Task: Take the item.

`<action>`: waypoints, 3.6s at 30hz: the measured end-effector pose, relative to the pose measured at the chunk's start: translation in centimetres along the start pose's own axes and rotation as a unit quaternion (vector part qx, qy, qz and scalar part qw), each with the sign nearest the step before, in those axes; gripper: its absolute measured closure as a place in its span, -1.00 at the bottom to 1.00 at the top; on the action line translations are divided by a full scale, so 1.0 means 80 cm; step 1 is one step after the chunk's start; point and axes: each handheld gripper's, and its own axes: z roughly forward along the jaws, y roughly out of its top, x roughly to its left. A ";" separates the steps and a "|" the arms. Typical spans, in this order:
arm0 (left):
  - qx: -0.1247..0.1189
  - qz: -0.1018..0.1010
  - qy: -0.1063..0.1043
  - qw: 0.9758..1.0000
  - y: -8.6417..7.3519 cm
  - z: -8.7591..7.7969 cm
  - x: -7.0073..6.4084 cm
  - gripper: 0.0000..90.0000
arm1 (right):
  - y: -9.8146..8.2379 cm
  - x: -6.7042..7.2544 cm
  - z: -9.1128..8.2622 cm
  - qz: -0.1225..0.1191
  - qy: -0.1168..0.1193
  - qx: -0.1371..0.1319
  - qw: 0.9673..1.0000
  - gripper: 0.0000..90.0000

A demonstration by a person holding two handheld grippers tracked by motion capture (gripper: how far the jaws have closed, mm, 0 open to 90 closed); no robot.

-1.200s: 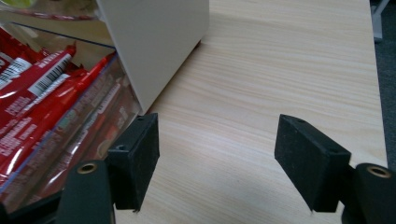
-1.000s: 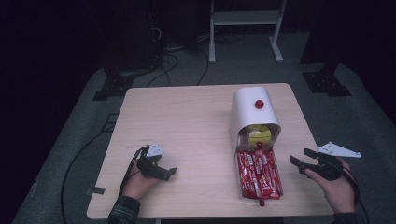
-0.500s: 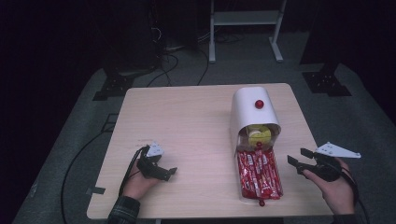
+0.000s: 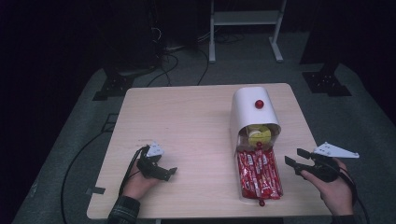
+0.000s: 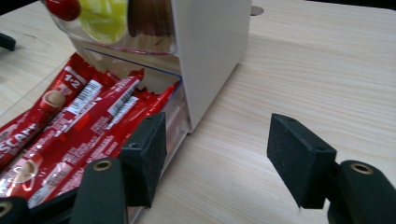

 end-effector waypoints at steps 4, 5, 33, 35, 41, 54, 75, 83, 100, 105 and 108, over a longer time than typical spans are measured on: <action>0.000 0.000 0.000 1.000 0.000 0.000 0.000 -1.00 | 0.002 0.005 0.000 -0.004 0.005 -0.001 1.000 -0.16; 0.000 0.000 0.000 1.000 0.000 0.000 0.000 -1.00 | 0.003 0.007 0.000 -0.004 0.007 -0.001 1.000 -0.16; 0.000 0.000 0.000 1.000 0.000 0.000 0.000 -1.00 | 0.011 0.041 0.005 -0.011 0.059 0.004 0.998 -0.04; 0.000 0.000 0.000 1.000 0.000 0.000 0.000 -1.00 | 0.011 0.044 0.006 -0.014 0.062 0.005 0.998 -0.04; 0.000 0.000 0.000 1.000 0.000 0.000 0.000 -1.00 | 0.011 0.053 0.011 -0.020 0.072 0.008 0.997 -0.03; 0.000 0.000 0.000 1.000 0.000 0.000 0.000 -1.00 | 0.010 0.070 0.021 -0.029 0.088 0.016 0.996 -0.01; 0.000 0.000 0.000 1.000 0.000 0.000 0.000 -1.00 | 0.005 0.090 0.042 -0.044 0.104 0.031 0.993 0.02; 0.000 0.000 0.000 1.000 0.000 0.000 0.000 -1.00 | 0.003 0.096 0.049 -0.055 0.099 0.038 0.993 0.03; 0.000 0.001 0.000 1.000 0.000 0.000 0.000 -1.00 | 0.000 0.093 0.051 -0.030 0.086 0.050 0.995 0.48; -0.001 -0.001 0.000 1.000 0.000 0.000 0.000 -1.00 | 0.001 0.092 0.050 -0.022 0.092 0.054 0.994 0.65; 0.000 0.000 0.000 1.000 0.000 0.000 0.000 -1.00 | 0.003 0.091 0.047 -0.021 0.094 0.052 0.994 0.83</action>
